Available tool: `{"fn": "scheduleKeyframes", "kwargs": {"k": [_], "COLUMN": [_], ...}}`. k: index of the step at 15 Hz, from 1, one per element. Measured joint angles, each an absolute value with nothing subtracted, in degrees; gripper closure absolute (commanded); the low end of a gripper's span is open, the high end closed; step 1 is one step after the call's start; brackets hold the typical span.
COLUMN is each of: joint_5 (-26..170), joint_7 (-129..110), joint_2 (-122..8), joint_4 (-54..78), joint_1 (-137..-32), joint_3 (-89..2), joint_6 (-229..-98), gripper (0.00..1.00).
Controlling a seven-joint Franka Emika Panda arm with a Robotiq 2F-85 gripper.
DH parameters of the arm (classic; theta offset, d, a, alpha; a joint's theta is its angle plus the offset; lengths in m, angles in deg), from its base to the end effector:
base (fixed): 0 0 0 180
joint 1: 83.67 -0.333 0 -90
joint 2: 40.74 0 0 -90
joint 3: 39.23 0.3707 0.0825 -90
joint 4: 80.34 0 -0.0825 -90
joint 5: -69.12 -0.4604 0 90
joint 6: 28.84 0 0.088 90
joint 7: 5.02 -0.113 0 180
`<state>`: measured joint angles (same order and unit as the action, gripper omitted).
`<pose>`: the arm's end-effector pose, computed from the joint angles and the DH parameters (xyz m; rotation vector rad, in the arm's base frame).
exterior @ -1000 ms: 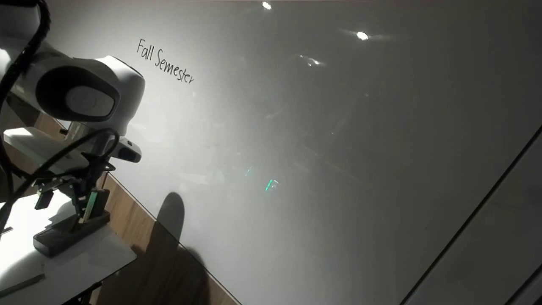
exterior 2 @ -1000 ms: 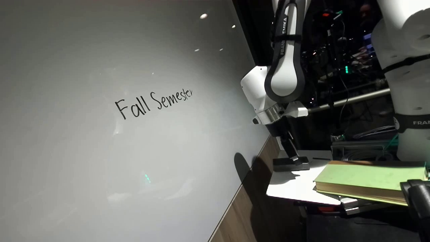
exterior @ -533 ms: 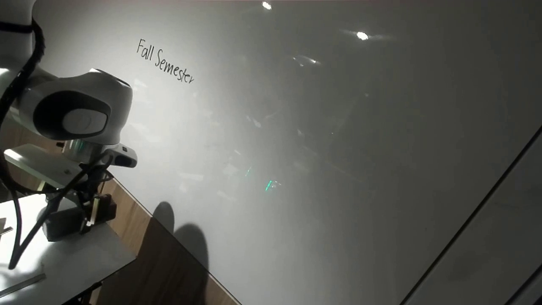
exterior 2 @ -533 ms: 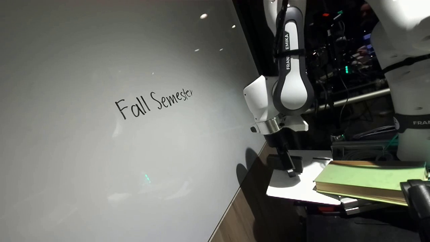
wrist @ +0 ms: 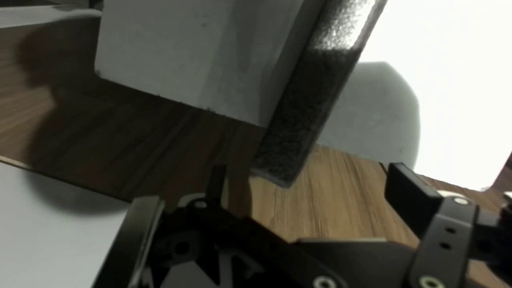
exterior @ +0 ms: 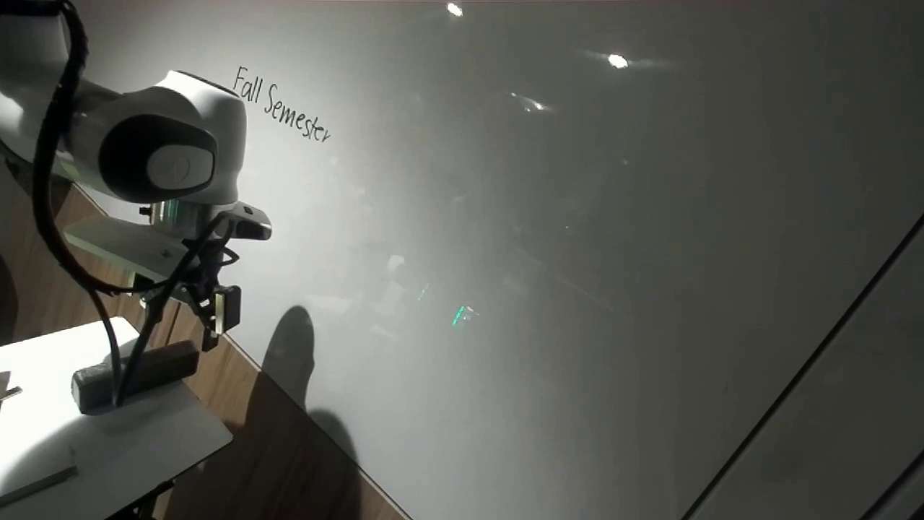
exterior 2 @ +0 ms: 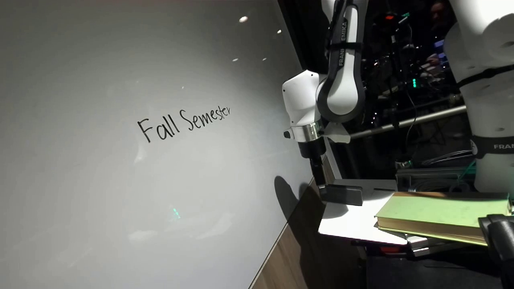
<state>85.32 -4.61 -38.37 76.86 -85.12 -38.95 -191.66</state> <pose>0.4380 0.0274 0.2247 2.9993 0.4562 0.2118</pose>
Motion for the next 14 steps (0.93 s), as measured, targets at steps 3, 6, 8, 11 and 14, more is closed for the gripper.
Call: {"fn": "scheduleKeyframes", "kwargs": {"k": [3, 6, 8, 11, 14], "joint_5": [88.3, 91.8, 92.2, 92.0, 92.0], "joint_7": [-5.4, -7.6, -8.6, -9.0, -9.0], "joint_2": [-36.1, -34.5, -33.6, -33.1, -33.1], "joint_4": [76.8, 76.8, 76.8, 76.8, 76.8], "joint_1": [-83.3, -81.1, -80.7, -81.1, -81.2], "joint_3": [-39.0, -38.9, -38.8, -38.3, -37.9], "joint_6": [-191.0, -187.5, -183.4, -179.8, -179.5], "gripper": [0.00, 0.00, 0.00, 0.00, 0.00]}}
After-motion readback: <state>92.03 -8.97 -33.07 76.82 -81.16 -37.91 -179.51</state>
